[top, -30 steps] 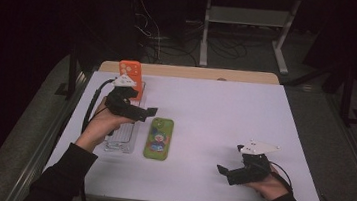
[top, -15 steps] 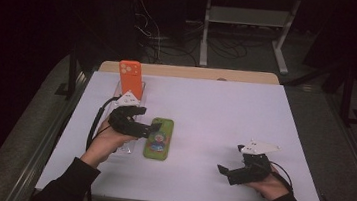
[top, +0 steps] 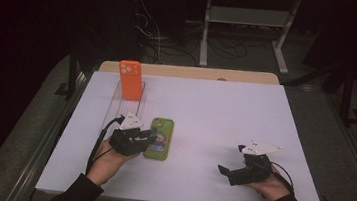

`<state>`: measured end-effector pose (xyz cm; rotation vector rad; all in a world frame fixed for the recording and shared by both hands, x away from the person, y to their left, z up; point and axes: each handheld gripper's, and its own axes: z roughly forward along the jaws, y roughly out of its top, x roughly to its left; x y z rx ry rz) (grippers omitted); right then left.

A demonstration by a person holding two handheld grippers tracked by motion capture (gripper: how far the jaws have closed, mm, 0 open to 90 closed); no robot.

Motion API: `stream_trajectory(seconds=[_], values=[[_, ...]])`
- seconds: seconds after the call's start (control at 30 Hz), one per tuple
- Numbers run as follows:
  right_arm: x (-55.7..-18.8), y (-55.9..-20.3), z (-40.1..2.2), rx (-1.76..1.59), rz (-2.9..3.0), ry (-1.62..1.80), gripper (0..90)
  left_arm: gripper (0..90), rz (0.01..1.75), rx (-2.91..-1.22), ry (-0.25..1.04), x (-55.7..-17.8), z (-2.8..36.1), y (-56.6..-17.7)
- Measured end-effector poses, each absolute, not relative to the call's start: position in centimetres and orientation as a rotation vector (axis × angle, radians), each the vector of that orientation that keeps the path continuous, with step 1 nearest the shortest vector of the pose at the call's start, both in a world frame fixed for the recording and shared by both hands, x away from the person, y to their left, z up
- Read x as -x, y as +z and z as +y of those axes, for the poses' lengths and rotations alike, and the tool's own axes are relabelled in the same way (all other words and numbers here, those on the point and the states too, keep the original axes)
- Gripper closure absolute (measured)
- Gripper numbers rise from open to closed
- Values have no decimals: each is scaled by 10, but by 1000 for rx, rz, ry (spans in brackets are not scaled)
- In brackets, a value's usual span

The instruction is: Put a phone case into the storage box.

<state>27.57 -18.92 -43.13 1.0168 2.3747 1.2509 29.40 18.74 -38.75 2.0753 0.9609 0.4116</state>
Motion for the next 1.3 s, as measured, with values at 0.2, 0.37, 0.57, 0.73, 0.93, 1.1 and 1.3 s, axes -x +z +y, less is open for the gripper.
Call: stream_trajectory(seconds=[0.2, 0.37, 0.57, 0.73, 0.93, 1.1, 1.3], values=[[-275, -431, -189, -1007, 2380, 1260, 0, 862, 1024, -2082, 431, -285, 188, -401], [-275, -430, -188, -1008, 2378, 1265, 0, 894, 1048, -2104, 473, -281, 191, -408], [-275, -431, -188, -1001, 2385, 1259, 0, 895, 1065, -2147, 486, -281, 190, -417], [-275, -431, -188, -1008, 2384, 1260, 0, 896, 1075, -2200, 495, -280, 190, -425], [-275, -431, -188, -1004, 2389, 1254, 0, 896, 1102, -2222, 517, -281, 190, -428], [-275, -431, -188, -1005, 2390, 1254, 0, 897, 1125, -2247, 518, -283, 189, -433], [-275, -431, -188, -1007, 2392, 1253, 0, 896, 1114, -2240, 490, -285, 187, -434]])
